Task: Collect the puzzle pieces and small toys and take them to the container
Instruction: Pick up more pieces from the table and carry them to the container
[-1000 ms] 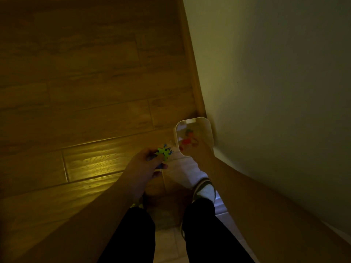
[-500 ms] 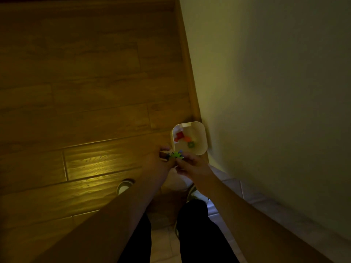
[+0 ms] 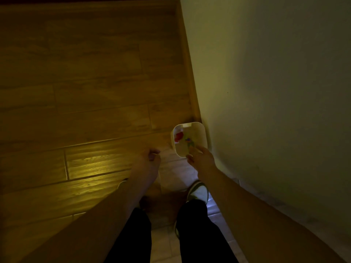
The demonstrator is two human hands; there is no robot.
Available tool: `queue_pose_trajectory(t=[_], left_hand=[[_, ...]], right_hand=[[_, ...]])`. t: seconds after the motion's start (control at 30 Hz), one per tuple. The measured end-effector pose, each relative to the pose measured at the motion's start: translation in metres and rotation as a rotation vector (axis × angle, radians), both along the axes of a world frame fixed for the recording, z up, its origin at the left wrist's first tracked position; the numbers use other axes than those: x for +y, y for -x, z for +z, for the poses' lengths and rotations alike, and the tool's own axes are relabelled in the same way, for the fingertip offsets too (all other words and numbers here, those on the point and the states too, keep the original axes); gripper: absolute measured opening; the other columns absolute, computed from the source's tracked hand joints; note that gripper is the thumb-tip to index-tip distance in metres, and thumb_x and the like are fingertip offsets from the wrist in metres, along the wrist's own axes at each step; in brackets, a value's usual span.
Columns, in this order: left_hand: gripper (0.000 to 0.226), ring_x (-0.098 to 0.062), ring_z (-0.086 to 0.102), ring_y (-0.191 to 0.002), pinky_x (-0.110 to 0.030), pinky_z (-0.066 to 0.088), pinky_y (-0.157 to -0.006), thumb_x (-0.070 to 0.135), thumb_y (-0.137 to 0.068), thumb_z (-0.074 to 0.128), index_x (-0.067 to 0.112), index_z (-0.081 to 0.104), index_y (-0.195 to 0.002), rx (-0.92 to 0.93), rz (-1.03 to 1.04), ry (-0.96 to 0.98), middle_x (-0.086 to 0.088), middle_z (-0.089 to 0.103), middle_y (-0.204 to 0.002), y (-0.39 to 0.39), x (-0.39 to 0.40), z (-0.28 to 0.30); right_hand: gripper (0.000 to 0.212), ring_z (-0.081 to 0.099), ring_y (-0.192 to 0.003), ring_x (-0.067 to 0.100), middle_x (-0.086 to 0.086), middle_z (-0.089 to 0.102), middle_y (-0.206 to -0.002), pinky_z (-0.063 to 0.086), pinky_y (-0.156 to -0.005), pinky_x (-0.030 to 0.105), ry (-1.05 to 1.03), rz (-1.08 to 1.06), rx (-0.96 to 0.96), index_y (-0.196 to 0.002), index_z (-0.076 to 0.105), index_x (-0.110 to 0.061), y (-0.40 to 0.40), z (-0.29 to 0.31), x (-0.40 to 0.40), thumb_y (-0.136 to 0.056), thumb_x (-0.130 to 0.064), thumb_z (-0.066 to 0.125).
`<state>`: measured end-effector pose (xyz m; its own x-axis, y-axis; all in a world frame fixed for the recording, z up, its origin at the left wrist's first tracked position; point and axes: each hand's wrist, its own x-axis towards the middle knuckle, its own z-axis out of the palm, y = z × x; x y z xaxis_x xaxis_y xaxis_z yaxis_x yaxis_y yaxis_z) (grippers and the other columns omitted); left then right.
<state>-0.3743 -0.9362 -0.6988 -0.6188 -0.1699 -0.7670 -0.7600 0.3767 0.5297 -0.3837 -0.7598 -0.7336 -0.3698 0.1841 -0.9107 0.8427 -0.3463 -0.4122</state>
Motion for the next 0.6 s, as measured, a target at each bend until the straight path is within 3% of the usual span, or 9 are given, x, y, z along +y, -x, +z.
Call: queue_pose_trajectory(t=[0.1,0.2,0.27,0.33,0.4,0.47,0.53,0.6], left_hand=[[0.013,-0.029,0.064,-0.085,-0.047,0.054,-0.08,0.019,-0.093,0.051,0.022,0.059,-0.102,-0.023,0.02,-0.003,-0.004,0.064,-0.09,-0.006,-0.005,0.011],[0.023,-0.028,0.063,-0.089,-0.048,0.054,-0.084,0.022,-0.094,0.05,0.019,0.055,-0.117,-0.056,0.038,-0.035,-0.007,0.063,-0.103,-0.008,-0.007,0.037],[0.028,-0.031,0.064,-0.087,-0.04,0.052,-0.076,0.023,-0.095,0.048,0.018,0.053,-0.122,-0.046,-0.019,-0.029,-0.012,0.064,-0.107,-0.008,-0.009,0.06],[0.03,-0.031,0.064,-0.083,-0.032,0.043,-0.063,0.024,-0.096,0.046,0.017,0.052,-0.125,-0.034,-0.127,-0.002,-0.011,0.064,-0.107,-0.009,-0.012,0.088],[0.032,-0.029,0.063,-0.088,-0.028,0.038,-0.063,0.025,-0.097,0.046,0.017,0.051,-0.128,-0.013,-0.266,0.024,-0.006,0.061,-0.112,-0.01,-0.019,0.12],[0.037,-0.026,0.059,-0.104,-0.028,0.042,-0.076,0.027,-0.097,0.047,0.017,0.048,-0.133,0.046,-0.425,0.066,-0.006,0.056,-0.125,-0.012,-0.03,0.154],[0.042,-0.026,0.051,-0.12,-0.032,0.042,-0.094,0.03,-0.098,0.046,0.018,0.044,-0.138,0.103,-0.631,0.141,-0.007,0.048,-0.137,-0.014,-0.044,0.19],[0.047,-0.029,0.042,-0.128,-0.04,0.038,-0.103,0.036,-0.098,0.044,0.019,0.038,-0.141,0.096,-0.806,0.219,-0.006,0.041,-0.144,-0.017,-0.057,0.23]], right_hand=[[0.031,0.063,-0.083,0.026,0.014,0.061,-0.102,0.053,-0.067,0.028,0.029,-0.021,-0.023,-0.131,0.047,-0.007,-0.005,0.014,-0.007,-0.1,-0.008,0.045],[0.012,0.06,-0.088,0.025,0.012,0.061,-0.1,0.05,-0.081,0.034,0.021,0.069,-0.034,-0.104,0.055,-0.014,-0.012,0.041,-0.018,-0.099,-0.009,0.045],[0.013,0.06,-0.092,0.025,0.01,0.061,-0.098,0.05,-0.088,0.038,-0.046,0.126,-0.009,-0.094,0.054,-0.02,-0.017,0.062,-0.026,-0.098,-0.01,0.047],[0.012,0.06,-0.086,0.022,0.008,0.061,-0.092,0.051,-0.08,0.033,-0.098,0.238,0.022,-0.092,0.055,-0.019,-0.02,0.089,-0.031,-0.098,-0.011,0.048],[0.014,0.056,-0.076,0.017,0.006,0.058,-0.088,0.047,-0.07,0.03,-0.2,0.428,0.069,-0.091,0.058,-0.019,-0.022,0.123,-0.037,-0.098,-0.011,0.048],[0.013,0.055,-0.082,0.017,0.004,0.058,-0.094,0.044,-0.074,0.032,-0.322,0.597,0.149,-0.097,0.063,-0.021,-0.029,0.152,-0.042,-0.097,-0.015,0.051],[0.023,0.055,-0.094,0.016,0.001,0.057,-0.103,0.039,-0.079,0.022,-0.443,0.729,0.212,-0.117,0.063,-0.013,-0.033,0.192,-0.045,-0.096,-0.018,0.054],[0.032,0.056,-0.101,0.015,0.0,0.059,-0.112,0.033,-0.075,0.013,-0.481,0.873,0.224,-0.128,0.057,-0.012,-0.035,0.237,-0.048,-0.097,-0.018,0.053]])
